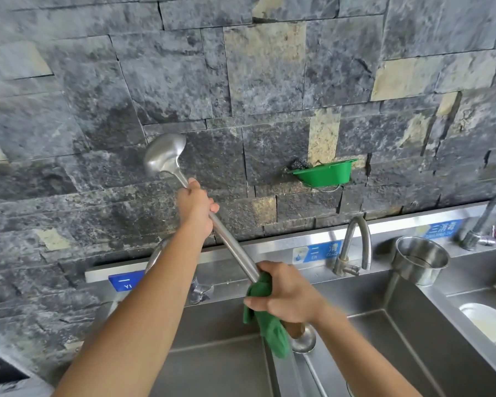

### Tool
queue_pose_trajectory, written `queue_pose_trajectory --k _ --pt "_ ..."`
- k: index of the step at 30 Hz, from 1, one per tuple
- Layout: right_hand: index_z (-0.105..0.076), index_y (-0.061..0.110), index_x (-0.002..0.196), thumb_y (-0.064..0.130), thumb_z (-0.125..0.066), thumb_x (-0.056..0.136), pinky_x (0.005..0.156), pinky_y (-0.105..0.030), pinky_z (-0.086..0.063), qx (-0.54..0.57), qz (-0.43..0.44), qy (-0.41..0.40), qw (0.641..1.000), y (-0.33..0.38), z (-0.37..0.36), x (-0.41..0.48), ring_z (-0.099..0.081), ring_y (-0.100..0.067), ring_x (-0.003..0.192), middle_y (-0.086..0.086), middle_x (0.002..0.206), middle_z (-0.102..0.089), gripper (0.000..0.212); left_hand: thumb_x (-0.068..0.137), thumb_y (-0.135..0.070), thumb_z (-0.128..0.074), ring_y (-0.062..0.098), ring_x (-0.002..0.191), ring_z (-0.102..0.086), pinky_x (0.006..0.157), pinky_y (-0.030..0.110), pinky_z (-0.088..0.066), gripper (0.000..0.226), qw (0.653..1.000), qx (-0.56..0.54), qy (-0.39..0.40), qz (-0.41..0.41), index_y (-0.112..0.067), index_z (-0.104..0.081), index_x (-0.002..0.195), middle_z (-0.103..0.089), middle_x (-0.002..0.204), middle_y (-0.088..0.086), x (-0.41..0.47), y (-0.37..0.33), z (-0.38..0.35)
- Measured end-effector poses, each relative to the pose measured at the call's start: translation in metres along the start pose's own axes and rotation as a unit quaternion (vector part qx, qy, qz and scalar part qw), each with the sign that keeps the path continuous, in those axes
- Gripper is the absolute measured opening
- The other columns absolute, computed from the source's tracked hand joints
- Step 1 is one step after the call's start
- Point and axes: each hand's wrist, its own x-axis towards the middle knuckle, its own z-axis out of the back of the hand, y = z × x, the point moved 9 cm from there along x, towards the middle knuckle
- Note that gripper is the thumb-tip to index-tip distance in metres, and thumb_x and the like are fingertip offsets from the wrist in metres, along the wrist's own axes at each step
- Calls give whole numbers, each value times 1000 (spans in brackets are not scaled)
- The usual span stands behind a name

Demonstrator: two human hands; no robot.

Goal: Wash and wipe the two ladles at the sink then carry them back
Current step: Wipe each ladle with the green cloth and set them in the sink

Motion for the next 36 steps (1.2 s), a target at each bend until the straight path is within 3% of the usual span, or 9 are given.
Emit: queue_pose_trajectory --k 3,6,10,15,21,25,28,32,36 --pt "-63 23 94 29 -86 77 60 -17 -46 -17 16 -24 999 15 -4 15 -63 -5 66 8 69 -68 29 104 -39 -43 8 46 -31 40 22 -32 26 1000 13 5 -11 -16 -49 91 -40 69 -2 -2 -6 -1" --pt "-66 21 108 29 -86 75 67 -24 -55 -7 16 -17 1000 12 1 15 -70 -13 77 3 81 -74 40 104 -34 -42 7 43 -31 38 22 -31 23 1000 -9 -16 -10 -18 -48 89 -40 66 -3 4 -23 14" --pt "-67 27 110 29 -85 72 80 -33 -62 27 -6 8 1000 -8 18 -1 -74 -12 88 3 93 -77 43 104 -29 -42 9 48 -30 37 20 -30 16 997 -44 -60 7 -16 -48 96 -37 70 -2 23 -31 39" --pt "-66 27 111 18 -83 73 74 -36 -61 30 -12 39 999 -20 23 -21 -75 -18 83 -4 92 -77 43 104 -26 -42 10 48 -30 38 21 -30 16 996 -50 -72 25 -15 -46 92 -37 67 -1 29 -10 46" --pt "-69 32 100 20 -80 79 72 -27 -54 3 -32 37 999 -61 31 -48 -66 -3 75 7 84 -73 28 104 -25 -38 10 47 -27 34 21 -27 23 993 -90 -71 36 -23 -51 86 -31 67 -4 44 3 57" --pt "-75 20 108 8 -82 82 84 -34 -58 121 -60 -3 991 -91 46 -62 -73 -16 91 -7 97 -78 30 96 -54 -51 8 38 -32 34 21 -27 41 988 -108 -75 80 -21 -45 71 -35 61 -6 42 10 68" --pt "-74 11 117 -4 -79 85 89 -34 -59 253 -73 -46 963 -100 60 -63 -74 -35 106 -13 107 -79 36 86 -74 -45 11 43 -37 41 24 -32 56 990 -81 -54 98 -21 -44 67 -38 55 -7 27 21 70" --pt "-71 18 125 1 -72 90 96 -40 -60 281 -46 -120 951 -88 73 -50 -72 -34 110 -11 110 -78 39 86 -80 -33 14 40 -33 39 25 -31 65 994 29 14 109 -21 -47 61 -35 48 -5 -4 53 58" --pt "-64 30 129 8 -76 91 91 -32 -59 214 2 -241 946 -55 80 -15 -71 -19 102 2 106 -76 45 99 -59 -35 14 36 -37 35 24 -35 51 971 222 88 13 -13 -58 101 -43 55 1 -28 73 52"
